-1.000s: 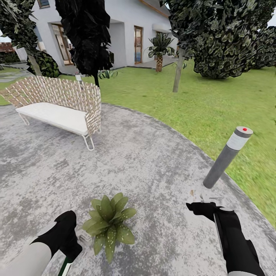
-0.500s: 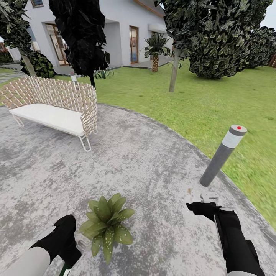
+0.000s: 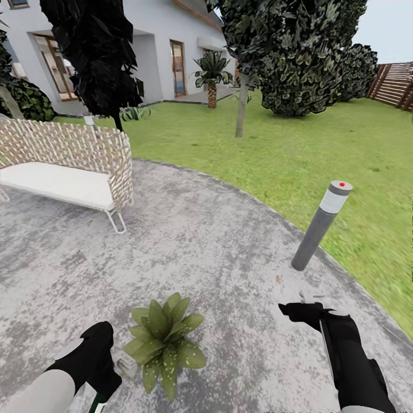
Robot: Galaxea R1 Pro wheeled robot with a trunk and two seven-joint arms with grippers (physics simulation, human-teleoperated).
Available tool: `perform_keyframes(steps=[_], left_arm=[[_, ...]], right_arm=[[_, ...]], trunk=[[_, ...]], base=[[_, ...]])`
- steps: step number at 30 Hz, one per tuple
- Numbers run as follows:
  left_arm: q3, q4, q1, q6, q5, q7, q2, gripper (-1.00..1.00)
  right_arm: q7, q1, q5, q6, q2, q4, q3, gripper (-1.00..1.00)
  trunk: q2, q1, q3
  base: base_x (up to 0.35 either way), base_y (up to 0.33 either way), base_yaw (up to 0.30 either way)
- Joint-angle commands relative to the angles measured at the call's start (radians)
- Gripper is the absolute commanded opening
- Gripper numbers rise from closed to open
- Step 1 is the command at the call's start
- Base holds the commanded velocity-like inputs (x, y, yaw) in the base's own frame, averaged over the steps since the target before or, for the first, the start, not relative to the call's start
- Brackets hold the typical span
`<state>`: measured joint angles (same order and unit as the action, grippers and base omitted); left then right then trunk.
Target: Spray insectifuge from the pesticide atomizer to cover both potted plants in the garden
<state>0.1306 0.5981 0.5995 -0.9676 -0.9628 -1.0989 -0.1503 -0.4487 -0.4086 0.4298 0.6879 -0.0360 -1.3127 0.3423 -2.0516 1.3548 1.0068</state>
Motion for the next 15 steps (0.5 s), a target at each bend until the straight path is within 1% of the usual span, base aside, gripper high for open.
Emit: perform_keyframes(steps=[1,9,11,15], left_arm=[[0.004,0.002,0.000,-0.005,-0.008,-0.010,-0.001,-1.00],[0.004,0.002,0.000,-0.005,-0.008,-0.010,-0.002,-1.00],[0.004,0.002,0.000,-0.004,-0.008,-0.010,-0.002,-1.00],[0.004,0.002,0.000,-0.005,-0.008,-0.010,-0.002,-1.00]], right_arm=[[-0.010,-0.001,0.010,0.003,-0.001,-0.002,0.003,1.00],[-0.010,-0.001,0.010,0.002,-0.001,-0.002,0.003,1.00],[-0.010,-0.001,0.010,0.002,-0.001,-0.002,0.003,1.00],[-0.010,-0.001,0.010,0.002,-0.001,-0.002,0.003,1.00]], trunk=[[0.000,0.000,0.001],[0.000,0.000,0.001],[0.000,0.000,0.001],[0.000,0.000,0.000]], base=[[-0.043,0.258,-0.052],[-0.083,0.254,-0.011],[-0.047,0.140,-0.127],[-0.011,0.032,-0.211]])
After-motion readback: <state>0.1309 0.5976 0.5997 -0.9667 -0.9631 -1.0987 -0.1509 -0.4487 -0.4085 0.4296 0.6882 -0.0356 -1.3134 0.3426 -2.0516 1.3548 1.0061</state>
